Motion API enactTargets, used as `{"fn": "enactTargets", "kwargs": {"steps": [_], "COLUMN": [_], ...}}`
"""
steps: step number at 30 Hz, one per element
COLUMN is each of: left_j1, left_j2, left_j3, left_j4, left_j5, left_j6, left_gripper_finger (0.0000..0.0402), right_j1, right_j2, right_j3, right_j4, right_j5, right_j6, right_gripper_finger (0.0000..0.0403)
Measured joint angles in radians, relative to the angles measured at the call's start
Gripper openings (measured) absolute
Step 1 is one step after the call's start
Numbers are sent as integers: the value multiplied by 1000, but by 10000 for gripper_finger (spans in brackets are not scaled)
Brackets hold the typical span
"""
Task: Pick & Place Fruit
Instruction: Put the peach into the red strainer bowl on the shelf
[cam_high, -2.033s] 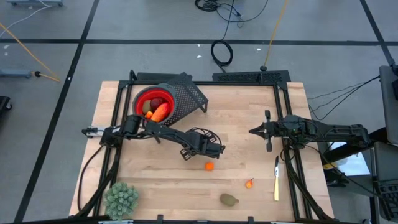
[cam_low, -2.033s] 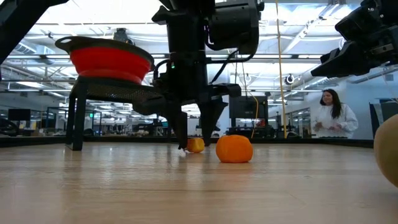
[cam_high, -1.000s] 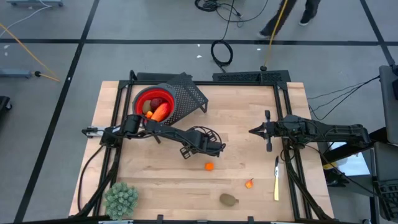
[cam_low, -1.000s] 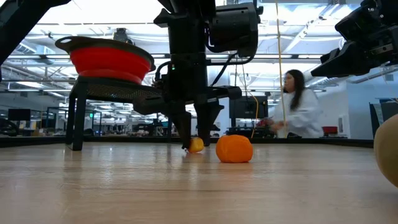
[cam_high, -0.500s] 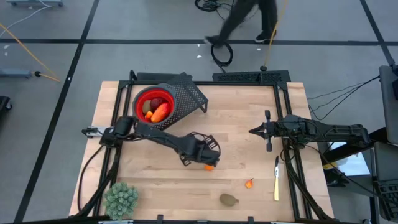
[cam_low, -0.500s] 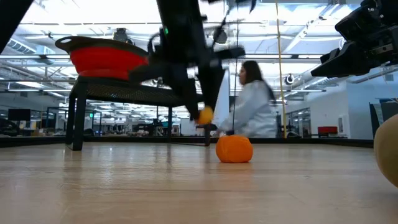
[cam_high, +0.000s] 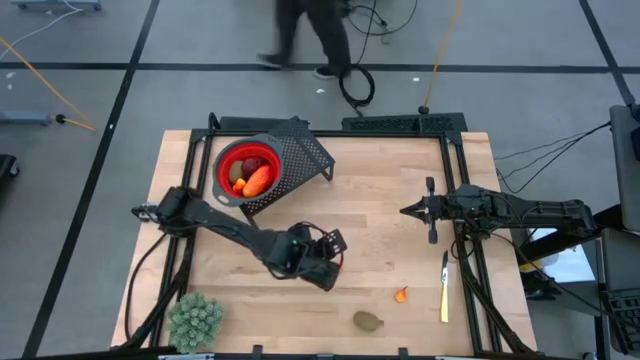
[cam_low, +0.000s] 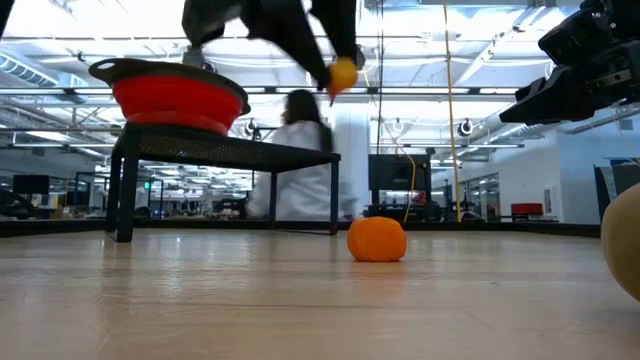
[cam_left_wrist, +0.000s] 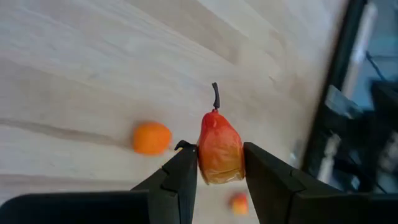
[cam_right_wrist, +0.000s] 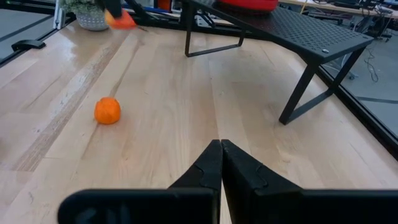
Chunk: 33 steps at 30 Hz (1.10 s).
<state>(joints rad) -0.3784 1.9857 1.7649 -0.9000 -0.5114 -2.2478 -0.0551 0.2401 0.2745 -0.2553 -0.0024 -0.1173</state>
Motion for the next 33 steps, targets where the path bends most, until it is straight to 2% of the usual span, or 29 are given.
{"fn": "enactTargets", "kwargs": {"steps": [4,7,10,14,19,25,30,33], "left_j1": [-26,-40,-55,-67,-77,-90,-95,-95], "left_j2": [-28,-45,-57,-57,-57,-57,-57,-57], "left_j3": [0,0,0,0,0,0,0,0], "left_j4": [55,106,173,301,486,796,1028,1154], "left_j5": [-56,-124,-192,-230,-222,-212,-132,-48], "left_j6": [79,202,378,664,1018,1495,1795,1958], "left_gripper_finger": [124,124,124,124,124,124,124,124], "right_j1": [0,0,0,0,0,0,0,0], "right_j2": [0,0,0,0,0,0,0,0], "right_j3": [0,0,0,0,0,0,0,0], "right_j4": [0,0,0,0,0,0,0,0], "right_j5": [1,0,0,0,0,-1,-1,-1], "right_j6": [0,0,0,0,0,0,0,0], "right_gripper_finger": [0,0,0,0,0,0,0,0]}}
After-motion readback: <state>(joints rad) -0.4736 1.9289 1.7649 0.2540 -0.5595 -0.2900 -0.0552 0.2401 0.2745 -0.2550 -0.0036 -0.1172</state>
